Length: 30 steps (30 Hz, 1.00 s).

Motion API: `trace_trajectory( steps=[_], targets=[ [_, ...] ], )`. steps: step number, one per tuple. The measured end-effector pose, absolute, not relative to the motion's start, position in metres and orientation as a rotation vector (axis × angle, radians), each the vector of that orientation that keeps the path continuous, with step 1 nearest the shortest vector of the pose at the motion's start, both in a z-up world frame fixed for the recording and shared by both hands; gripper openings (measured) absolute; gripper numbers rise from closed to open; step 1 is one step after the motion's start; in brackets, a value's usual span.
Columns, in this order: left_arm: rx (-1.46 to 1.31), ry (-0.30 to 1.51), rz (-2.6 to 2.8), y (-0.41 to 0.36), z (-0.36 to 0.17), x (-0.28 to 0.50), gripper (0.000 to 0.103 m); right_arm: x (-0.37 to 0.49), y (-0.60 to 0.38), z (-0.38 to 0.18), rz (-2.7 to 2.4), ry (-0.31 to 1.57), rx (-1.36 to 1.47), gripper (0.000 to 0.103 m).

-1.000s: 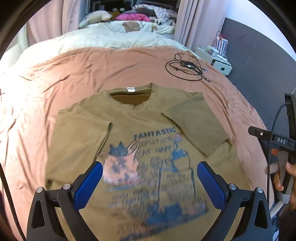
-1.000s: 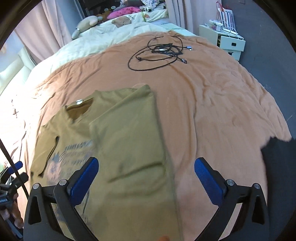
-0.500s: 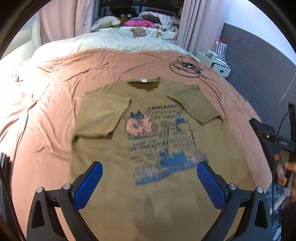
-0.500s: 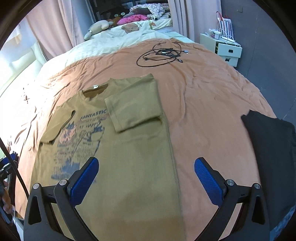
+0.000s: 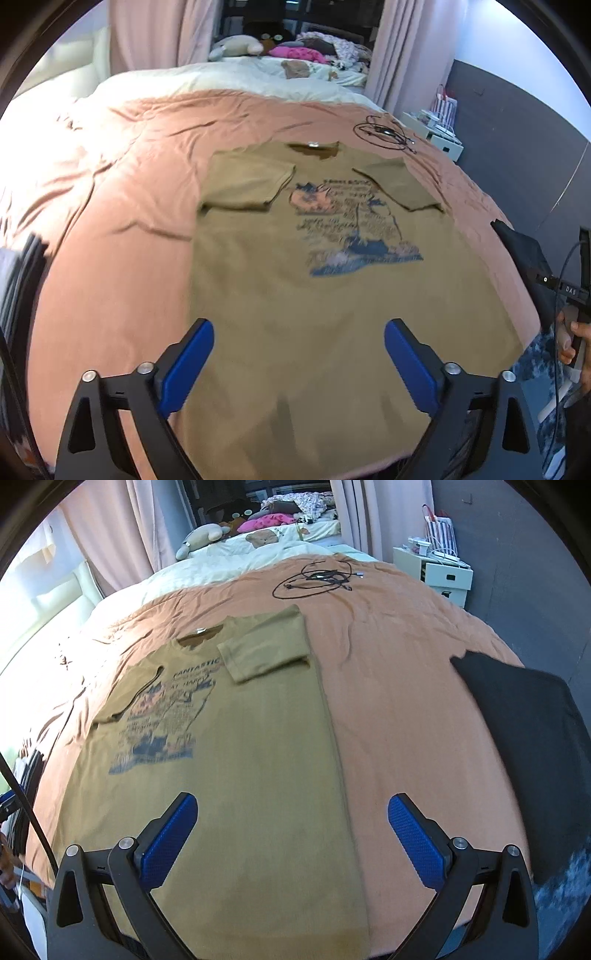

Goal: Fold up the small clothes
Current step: 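Open both tools and lift them away from the folded shirt, then move both tools to the olive shirt's hem and close on it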

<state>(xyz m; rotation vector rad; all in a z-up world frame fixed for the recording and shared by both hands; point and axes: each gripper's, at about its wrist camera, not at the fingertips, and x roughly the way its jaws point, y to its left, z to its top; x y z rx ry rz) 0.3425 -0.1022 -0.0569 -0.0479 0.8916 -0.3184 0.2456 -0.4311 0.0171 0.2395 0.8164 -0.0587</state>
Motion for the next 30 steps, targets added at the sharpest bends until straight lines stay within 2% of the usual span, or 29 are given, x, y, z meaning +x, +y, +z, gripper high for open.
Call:
trace_trajectory(
  steps=[3,7,11,16,19,30],
  targets=[
    [-0.073,0.907,-0.306,-0.081,-0.067,0.325,0.080,0.224,-0.435,0.008,-0.052,0.819,0.264,0.095],
    [-0.115,0.933,-0.294,-0.057,-0.083,0.306,0.066,0.201,-0.442,-0.008,-0.036,0.844,0.299,0.079],
    [-0.163,0.954,-0.277,-0.034,-0.101,0.290,0.061,0.182,-0.452,-0.022,-0.032,0.848,0.336,0.077],
    [-0.227,1.002,-0.253,-0.013,-0.127,0.281,0.047,0.160,-0.477,-0.045,-0.020,0.838,0.448,0.070],
    [-0.269,1.037,-0.241,-0.003,-0.143,0.278,0.043,0.151,-0.487,-0.060,-0.007,0.841,0.513,0.067],
    [-0.419,1.091,-0.271,0.018,-0.171,0.266,0.043,0.121,-0.525,-0.097,0.124,0.771,0.806,0.066]
  ],
)
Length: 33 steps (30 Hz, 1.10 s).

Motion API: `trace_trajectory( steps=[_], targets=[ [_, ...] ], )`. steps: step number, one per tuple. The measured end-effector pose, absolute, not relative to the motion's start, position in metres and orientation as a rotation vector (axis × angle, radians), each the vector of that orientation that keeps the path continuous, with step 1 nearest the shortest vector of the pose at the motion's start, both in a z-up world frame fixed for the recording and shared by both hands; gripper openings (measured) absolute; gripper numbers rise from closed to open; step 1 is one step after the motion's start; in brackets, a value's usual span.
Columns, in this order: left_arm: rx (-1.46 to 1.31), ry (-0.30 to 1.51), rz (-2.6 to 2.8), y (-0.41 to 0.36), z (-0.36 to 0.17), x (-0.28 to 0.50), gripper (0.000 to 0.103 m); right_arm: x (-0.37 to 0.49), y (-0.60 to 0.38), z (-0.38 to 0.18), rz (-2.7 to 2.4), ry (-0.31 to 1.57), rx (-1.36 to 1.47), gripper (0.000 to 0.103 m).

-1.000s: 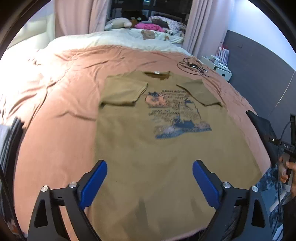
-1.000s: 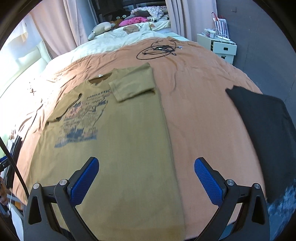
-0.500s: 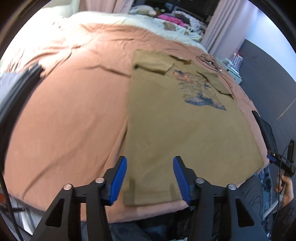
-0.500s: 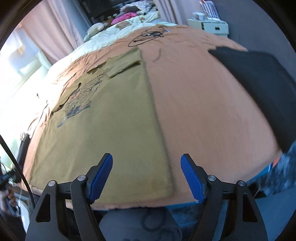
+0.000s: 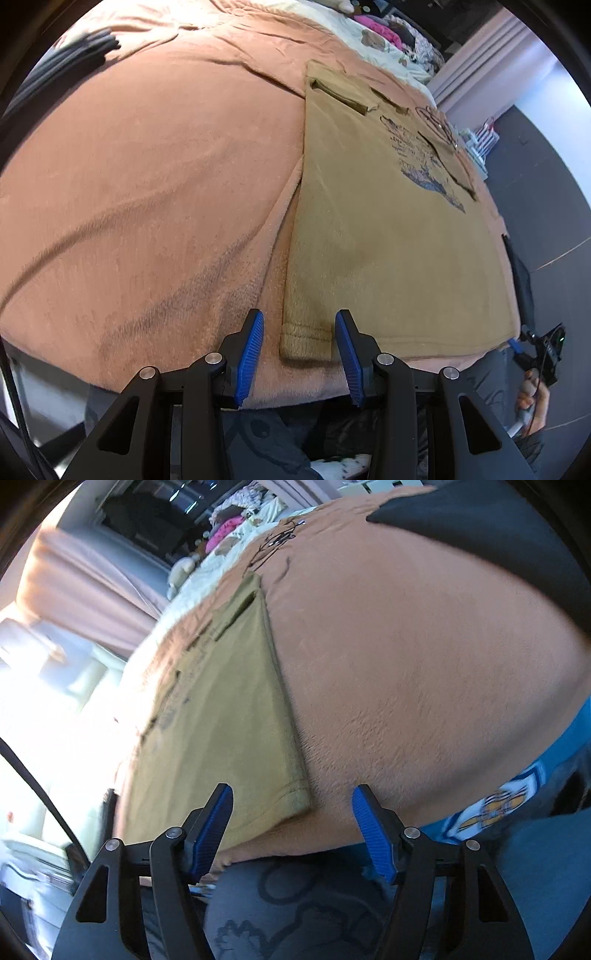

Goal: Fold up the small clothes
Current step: 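Move both tools to the olive shirt's hem and close on it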

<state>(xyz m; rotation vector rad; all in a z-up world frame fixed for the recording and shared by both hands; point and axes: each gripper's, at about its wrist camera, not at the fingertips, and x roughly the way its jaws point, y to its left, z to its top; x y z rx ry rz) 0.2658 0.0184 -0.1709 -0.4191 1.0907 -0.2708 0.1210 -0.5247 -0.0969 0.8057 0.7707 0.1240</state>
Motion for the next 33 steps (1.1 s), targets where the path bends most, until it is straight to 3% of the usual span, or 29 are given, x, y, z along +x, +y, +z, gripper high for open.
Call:
trace_trajectory(
  steps=[2,16,18,20,21,31,33],
  targets=[
    [-0.445,1.088,-0.274,0.022,-0.171,0.264,0.043,0.118,-0.525,-0.103,0.170,0.746,0.856,0.057],
    [-0.671,1.069,-0.304,0.038,-0.180,0.251,0.043,0.135,-0.520,-0.127,0.194,0.673,1.024,0.036],
    [-0.688,1.062,-0.302,0.040,-0.181,0.251,0.043,0.133,-0.521,-0.128,0.170,0.650,1.039,0.028],
    [-0.702,1.053,-0.301,0.041,-0.182,0.252,0.043,0.134,-0.521,-0.126,0.158,0.641,1.033,0.007],
    [-0.706,1.047,-0.300,0.040,-0.182,0.253,0.043,0.133,-0.522,-0.125,0.149,0.641,1.026,0.003],
    [-0.795,1.016,-0.285,0.036,-0.189,0.258,0.042,0.111,-0.504,-0.104,0.095,0.567,1.000,0.000],
    [-0.792,1.015,-0.281,0.032,-0.190,0.254,0.038,0.112,-0.496,-0.103,0.102,0.567,0.982,0.000]
  ],
)
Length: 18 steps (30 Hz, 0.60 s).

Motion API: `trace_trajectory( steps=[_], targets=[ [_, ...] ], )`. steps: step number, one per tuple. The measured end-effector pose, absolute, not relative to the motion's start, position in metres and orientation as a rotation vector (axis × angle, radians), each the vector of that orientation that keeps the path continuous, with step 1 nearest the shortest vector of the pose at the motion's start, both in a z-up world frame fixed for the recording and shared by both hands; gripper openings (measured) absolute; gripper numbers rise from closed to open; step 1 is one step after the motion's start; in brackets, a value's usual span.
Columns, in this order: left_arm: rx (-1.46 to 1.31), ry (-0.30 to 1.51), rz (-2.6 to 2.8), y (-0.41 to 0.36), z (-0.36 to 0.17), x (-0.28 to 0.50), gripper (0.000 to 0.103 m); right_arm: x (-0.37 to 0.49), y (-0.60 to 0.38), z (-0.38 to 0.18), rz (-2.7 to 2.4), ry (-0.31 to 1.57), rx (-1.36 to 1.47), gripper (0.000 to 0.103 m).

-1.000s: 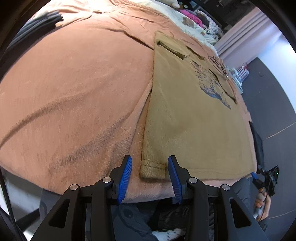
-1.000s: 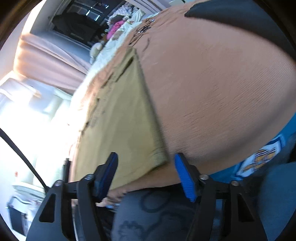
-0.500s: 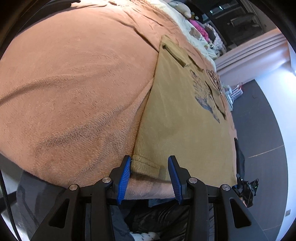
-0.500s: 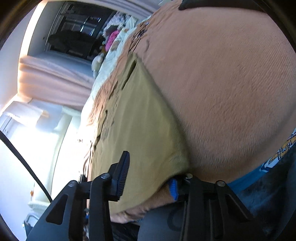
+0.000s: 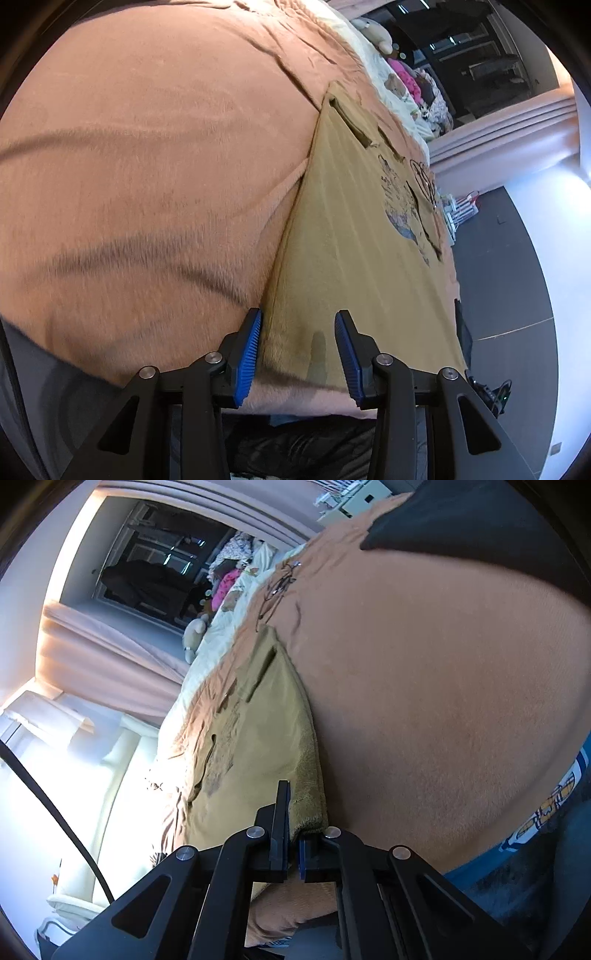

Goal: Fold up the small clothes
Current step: 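Move both tools to the olive shirt's hem and close on it, then lift the gripped hem with both tools and fold it over toward the collar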

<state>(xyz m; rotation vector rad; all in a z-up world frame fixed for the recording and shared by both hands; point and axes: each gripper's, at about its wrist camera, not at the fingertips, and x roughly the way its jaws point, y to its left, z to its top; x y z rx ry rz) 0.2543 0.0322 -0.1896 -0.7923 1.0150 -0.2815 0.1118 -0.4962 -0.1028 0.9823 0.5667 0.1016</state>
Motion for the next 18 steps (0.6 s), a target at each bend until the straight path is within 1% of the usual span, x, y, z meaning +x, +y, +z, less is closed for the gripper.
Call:
trace_trajectory(
  steps=[2,3,4,7,10,18],
  targets=[
    [-0.761,1.019,-0.249,0.029,-0.189,0.254,0.026,0.112,-0.491,-0.103,0.096,0.582,0.964,0.000],
    [-0.750,1.025,-0.236,0.029,-0.190,0.256,0.014,0.114,-0.490,-0.104,0.095,0.588,0.964,0.000],
    [-0.746,1.033,-0.223,0.030,-0.191,0.258,0.008,0.116,-0.488,-0.104,0.094,0.593,0.966,0.000],
    [-0.746,1.022,-0.202,0.035,-0.186,0.259,0.006,0.117,-0.486,-0.103,0.097,0.599,0.978,0.000],
    [-0.701,0.973,-0.184,0.036,-0.167,0.254,0.005,0.114,-0.484,-0.093,0.110,0.592,0.961,0.000],
    [-0.717,0.847,-0.203,0.058,-0.117,0.242,0.005,0.103,-0.482,-0.069,0.148,0.554,0.934,0.000]
  ],
)
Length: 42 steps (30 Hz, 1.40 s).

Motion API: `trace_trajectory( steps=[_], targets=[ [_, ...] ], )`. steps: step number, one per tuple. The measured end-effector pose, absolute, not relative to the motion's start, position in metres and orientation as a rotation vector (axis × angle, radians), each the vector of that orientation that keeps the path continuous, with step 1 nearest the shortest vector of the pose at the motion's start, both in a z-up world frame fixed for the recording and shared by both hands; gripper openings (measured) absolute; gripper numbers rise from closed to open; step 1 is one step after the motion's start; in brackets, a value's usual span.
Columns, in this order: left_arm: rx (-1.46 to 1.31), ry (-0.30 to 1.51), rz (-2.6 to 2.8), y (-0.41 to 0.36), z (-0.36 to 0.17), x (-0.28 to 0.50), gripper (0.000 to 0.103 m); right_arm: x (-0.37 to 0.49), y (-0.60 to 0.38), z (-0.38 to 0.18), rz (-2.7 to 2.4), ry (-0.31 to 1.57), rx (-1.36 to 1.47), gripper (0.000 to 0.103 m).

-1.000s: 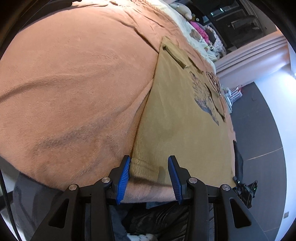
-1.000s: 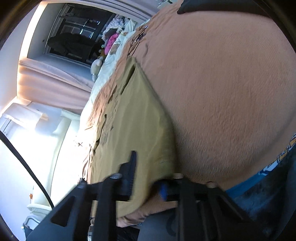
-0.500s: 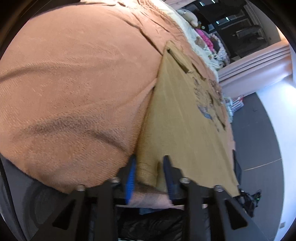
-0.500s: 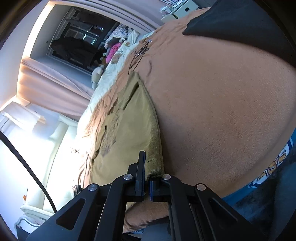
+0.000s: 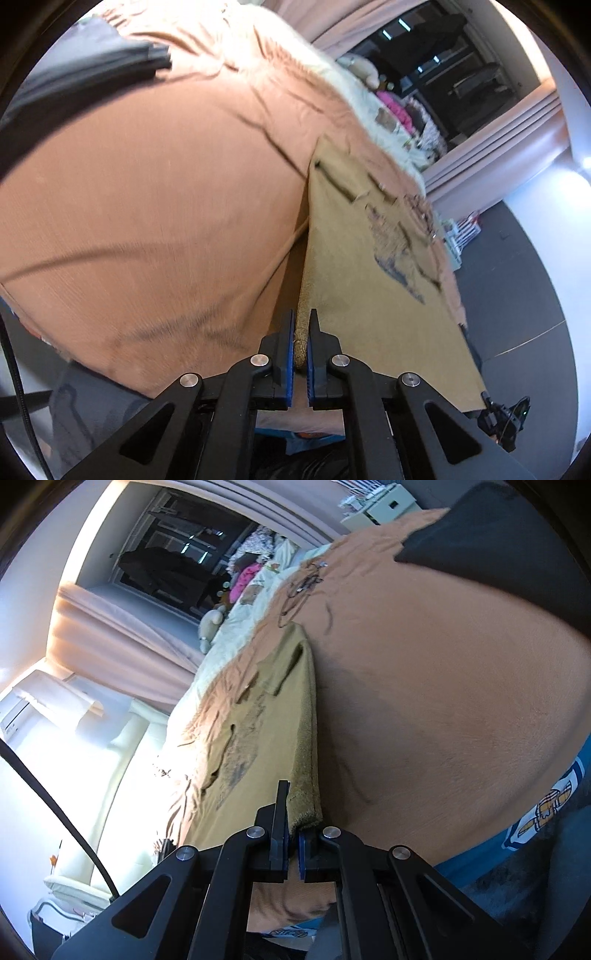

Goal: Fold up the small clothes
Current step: 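Lift the gripped hem with both tools and fold it over toward the collar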

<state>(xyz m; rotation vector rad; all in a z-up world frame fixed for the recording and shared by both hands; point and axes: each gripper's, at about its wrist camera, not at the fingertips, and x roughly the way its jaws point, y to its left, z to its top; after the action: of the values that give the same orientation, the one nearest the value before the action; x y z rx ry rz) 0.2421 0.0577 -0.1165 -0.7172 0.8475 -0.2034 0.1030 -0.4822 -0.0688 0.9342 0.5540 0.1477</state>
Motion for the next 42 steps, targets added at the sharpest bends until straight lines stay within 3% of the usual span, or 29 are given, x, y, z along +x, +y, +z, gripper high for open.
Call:
trace_trajectory(
  steps=[13,42],
  targets=[
    [-0.747,0.729,-0.255,0.086,-0.065,0.192,0.004,0.068,-0.473,-0.047,0.226,0.504,0.868,0.000],
    [-0.765,0.590,-0.321,0.129,-0.009,0.075,0.004,0.012,-0.482,-0.033,0.323,0.436,0.796,0.000]
  ],
)
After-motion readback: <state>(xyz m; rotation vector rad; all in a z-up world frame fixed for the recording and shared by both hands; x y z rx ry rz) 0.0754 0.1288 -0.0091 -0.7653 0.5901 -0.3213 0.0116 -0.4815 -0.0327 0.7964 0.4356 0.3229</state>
